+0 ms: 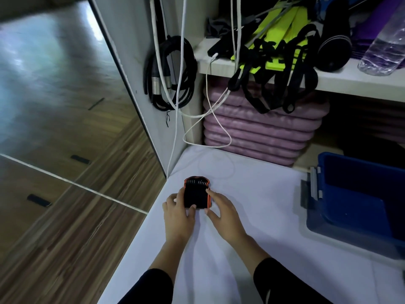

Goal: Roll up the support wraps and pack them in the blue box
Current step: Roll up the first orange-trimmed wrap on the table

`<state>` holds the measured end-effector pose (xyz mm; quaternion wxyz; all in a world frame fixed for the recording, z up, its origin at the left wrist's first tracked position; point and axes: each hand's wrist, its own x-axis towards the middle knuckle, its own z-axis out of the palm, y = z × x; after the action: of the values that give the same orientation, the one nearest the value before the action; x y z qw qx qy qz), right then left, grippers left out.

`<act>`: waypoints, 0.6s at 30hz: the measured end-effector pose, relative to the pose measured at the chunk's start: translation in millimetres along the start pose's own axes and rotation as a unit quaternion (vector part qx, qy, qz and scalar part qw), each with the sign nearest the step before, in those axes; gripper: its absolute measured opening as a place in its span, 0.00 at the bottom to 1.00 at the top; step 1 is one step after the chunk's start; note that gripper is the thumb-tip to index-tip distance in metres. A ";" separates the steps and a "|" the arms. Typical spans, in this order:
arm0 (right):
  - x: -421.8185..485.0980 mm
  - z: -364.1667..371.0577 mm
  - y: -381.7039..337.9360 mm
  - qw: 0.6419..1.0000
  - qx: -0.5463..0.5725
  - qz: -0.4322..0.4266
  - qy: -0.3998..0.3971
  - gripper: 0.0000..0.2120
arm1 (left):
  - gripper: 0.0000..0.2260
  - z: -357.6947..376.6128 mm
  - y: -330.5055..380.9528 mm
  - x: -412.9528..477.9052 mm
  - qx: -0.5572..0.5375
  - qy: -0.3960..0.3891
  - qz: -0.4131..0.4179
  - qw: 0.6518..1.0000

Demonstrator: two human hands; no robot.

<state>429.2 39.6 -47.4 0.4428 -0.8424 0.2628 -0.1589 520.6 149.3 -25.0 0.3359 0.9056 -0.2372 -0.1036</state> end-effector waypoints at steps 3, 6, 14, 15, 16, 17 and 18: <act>-22.3 -15.5 -1.1 0.999 -0.023 0.016 0.017 0.22 | 0.19 0.6 10.4 -16.6 0.026 -0.002 0.038 0.999; -56.6 -37.3 5.8 0.995 -0.068 0.033 0.061 0.18 | 0.13 8.8 23.1 -39.6 0.035 -0.038 0.087 0.995; -192.5 -109.8 58.6 0.968 -0.103 0.154 0.168 0.17 | 0.13 68.4 70.9 -130.2 -0.017 -0.155 0.183 0.971; -210.3 -119.7 65.4 0.963 -0.096 0.170 0.186 0.16 | 0.15 79.2 79.2 -143.6 -0.025 -0.177 0.188 0.966; -226.6 -129.9 71.3 0.957 -0.092 0.184 0.205 0.16 | 0.15 89.3 88.4 -156.8 -0.029 -0.198 0.191 0.961; -241.5 -140.5 76.7 0.950 -0.091 0.199 0.221 0.15 | 0.15 99.0 98.3 -169.9 -0.032 -0.220 0.197 0.955; -255.2 -151.8 82.2 0.944 -0.092 0.213 0.234 0.16 | 0.15 108.9 109.1 -182.5 -0.036 -0.240 0.206 0.948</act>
<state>121.3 49.3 -39.9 0.3131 -0.7429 0.5457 -0.2287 285.5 107.3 -30.1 0.3160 0.7728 -0.4878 -0.2547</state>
